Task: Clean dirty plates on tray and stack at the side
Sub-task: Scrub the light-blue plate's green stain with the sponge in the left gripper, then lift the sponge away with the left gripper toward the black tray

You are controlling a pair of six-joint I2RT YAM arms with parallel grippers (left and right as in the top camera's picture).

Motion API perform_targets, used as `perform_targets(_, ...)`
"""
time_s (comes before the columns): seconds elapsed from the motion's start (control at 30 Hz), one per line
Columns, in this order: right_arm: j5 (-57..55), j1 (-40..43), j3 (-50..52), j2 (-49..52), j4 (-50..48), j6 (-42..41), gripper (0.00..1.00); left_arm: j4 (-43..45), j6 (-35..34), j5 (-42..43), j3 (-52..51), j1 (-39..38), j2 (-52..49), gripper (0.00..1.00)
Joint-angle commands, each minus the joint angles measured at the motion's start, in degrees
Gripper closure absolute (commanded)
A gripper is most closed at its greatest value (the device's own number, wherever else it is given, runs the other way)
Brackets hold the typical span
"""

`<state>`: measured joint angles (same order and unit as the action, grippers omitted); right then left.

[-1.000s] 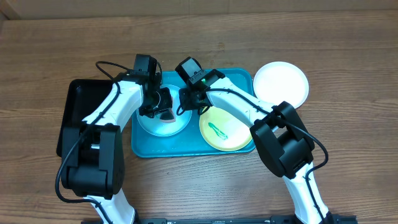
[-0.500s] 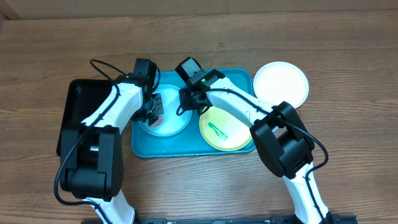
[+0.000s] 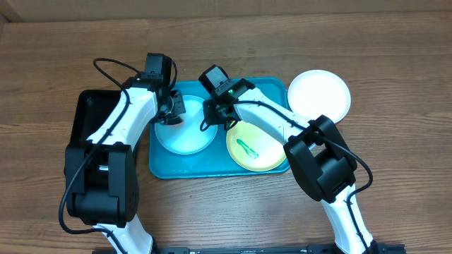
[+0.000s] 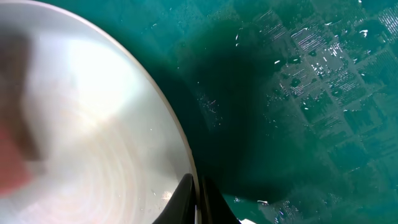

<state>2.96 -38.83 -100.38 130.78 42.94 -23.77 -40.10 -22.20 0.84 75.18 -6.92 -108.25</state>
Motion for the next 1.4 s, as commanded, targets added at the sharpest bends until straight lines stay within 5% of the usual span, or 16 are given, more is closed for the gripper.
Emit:
perform_targets(0.0, -4.4, 0.3, 1.8, 1.8, 0.2, -0.1, 0.96, 1.6, -3.6, 7.8, -0.4, -1.1, -0.2, 0.96)
perform_targets(0.23, -4.4, 0.3, 1.8, 1.8, 0.0, -0.1, 0.96, 1.0, -3.5, -0.6, -1.6, -2.1, -1.4, 0.96)
perform_targets(0.63, -4.4, 0.3, 1.8, 1.8, 0.3, -0.1, 0.96, -11.3, -2.7, -37.1, 0.3, -2.0, -1.0, 0.95)
perform_targets(0.8, -4.4, 0.3, 1.7, 1.8, 0.7, -0.1, 0.96, -17.2, -9.6, -32.9, 6.8, -1.8, 1.9, 0.96)
perform_targets(1.13, -5.8, -0.1, -8.3, -2.8, 8.9, 6.6, 0.96, -18.0, -9.7, -2.2, 11.7, 11.4, 11.4, 0.96)
perform_targets(1.37, -35.3, -4.8, -19.4, -7.3, 20.0, 12.5, 0.96, -24.7, -4.3, -0.8, 10.3, 23.1, 10.7, 0.96)
